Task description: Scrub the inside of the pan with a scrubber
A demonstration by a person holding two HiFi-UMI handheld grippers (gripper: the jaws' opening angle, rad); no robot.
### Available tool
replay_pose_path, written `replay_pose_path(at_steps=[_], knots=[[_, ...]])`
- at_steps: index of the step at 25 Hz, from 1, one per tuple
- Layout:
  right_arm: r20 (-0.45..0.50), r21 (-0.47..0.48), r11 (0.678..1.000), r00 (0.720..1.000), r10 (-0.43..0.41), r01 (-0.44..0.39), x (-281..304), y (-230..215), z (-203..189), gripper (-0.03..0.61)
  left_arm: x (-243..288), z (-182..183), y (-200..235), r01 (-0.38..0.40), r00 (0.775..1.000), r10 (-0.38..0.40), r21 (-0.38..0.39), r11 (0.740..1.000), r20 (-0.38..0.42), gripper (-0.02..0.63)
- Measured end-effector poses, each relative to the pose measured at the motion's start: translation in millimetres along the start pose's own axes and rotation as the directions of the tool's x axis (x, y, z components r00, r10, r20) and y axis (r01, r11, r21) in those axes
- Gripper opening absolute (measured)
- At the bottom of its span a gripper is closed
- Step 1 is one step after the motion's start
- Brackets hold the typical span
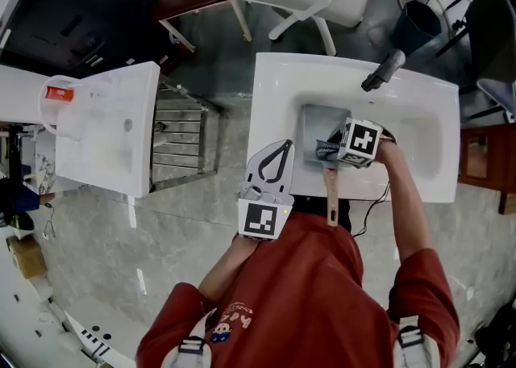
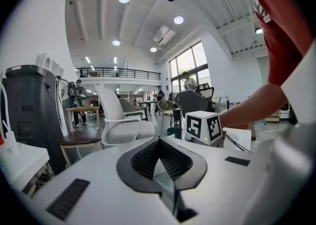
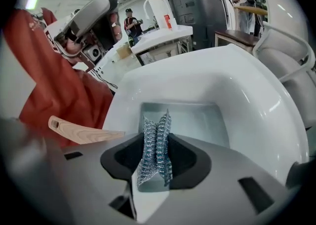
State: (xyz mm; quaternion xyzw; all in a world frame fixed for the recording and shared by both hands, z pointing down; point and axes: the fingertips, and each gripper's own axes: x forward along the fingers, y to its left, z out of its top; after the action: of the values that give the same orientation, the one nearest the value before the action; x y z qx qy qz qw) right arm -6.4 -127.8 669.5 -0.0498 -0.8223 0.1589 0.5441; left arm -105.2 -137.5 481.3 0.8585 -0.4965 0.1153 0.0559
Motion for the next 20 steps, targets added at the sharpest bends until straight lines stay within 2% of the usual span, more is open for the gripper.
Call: replay_pose_path(at_steps=[4,12,20], knots=[[0.032,0.029,0.996,0.996,0.087,-0.088,2.2,9.3,1.0,0.156,0.7,-2.9,-0.1,0.0,1.0,0.0,0.002,1.0,-0.009,0.011],[0.02,0.087,0.975,0.978,0.206,-0.207,8.9,11.8,-3.5,0.144,0.5,-6.9,-1.0,0.001,1.0,-0.001,-0.006,1.0,-0.012,0.011],[0.024,0.082,0.973,0.976,0.215,-0.216,10.1,11.8,-3.6,0.144,3.1,-8.8,4.6,-0.005,1.0,0.005,-0.012,1.0,-0.02,0.011]])
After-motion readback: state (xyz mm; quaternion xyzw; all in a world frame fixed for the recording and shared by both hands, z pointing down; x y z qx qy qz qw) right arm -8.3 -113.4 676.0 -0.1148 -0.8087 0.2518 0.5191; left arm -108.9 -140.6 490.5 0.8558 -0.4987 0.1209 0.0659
